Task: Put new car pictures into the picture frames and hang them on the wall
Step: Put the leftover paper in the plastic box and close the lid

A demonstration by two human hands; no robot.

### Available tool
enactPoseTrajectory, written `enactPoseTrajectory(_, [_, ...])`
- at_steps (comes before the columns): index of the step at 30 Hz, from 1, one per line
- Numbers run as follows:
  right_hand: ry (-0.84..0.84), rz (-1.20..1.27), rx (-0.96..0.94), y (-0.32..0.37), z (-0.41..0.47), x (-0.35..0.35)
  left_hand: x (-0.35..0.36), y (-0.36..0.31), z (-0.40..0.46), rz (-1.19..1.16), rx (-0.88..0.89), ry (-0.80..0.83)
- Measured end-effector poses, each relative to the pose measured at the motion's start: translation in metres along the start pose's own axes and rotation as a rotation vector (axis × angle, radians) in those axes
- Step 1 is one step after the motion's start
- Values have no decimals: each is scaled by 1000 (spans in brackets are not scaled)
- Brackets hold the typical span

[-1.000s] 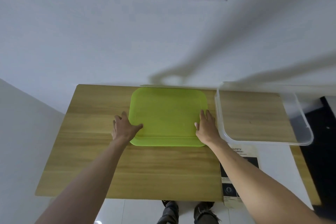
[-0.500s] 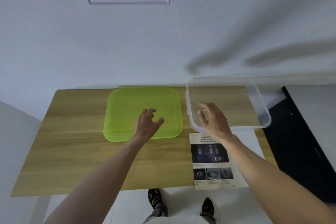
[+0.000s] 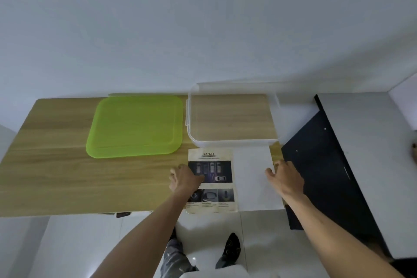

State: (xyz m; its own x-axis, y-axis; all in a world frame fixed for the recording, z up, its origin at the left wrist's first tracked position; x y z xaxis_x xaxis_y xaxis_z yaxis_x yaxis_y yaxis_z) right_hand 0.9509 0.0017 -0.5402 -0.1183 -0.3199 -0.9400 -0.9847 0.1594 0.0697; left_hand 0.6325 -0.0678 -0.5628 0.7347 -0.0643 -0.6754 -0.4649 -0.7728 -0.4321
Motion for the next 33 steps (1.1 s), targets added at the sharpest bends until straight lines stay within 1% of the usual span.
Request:
enactPoseTrajectory(2, [106,-41,45,-6,-3,10,12,-3,-15,26,-30,-21])
enactPoseTrajectory(3, [132,-51,49,-6,-3,14,17,-5,-21,32,-43,-32])
enactPoseTrajectory(7, [175,-58,48,2,-2,24,29,-6,-28,-13,-103,-73])
enactPoseTrajectory(12, [230,109,102,1,6,31,31,-1,-27,-145,-206,-85])
enactPoseTrajectory(15, [301,233,134,-6,8,37,28,6,-25,-180,-214,-61])
enactPoseTrajectory(17, [332,274,149,-9,8,38,26,12,-22,-215,-209,-71])
enactPoseTrajectory(23, [328,305,142,-13,8,38,25,19,-20,-455,-179,-107])
enactPoseTrajectory(28, [310,337,118,-14,7,34,21,19,-26,-625,-160,-88])
enactPoseTrajectory(33, [343,530,130,-18,6,37,15,26,-33,-743,-150,-74])
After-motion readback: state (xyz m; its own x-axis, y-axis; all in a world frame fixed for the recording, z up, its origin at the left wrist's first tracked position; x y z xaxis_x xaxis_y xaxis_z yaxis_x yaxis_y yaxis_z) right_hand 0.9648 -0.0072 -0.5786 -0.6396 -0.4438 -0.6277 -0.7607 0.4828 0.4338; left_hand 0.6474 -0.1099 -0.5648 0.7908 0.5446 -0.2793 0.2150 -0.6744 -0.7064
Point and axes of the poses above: each hand's wrist, its own z-axis towards the middle knuckle, its own x-axis out of the palm, y = z × x, the point moved 6 cm from there along z, towards the middle knuckle, and after that the axes turned 10 degrees about -z, right-handed, at the moved point
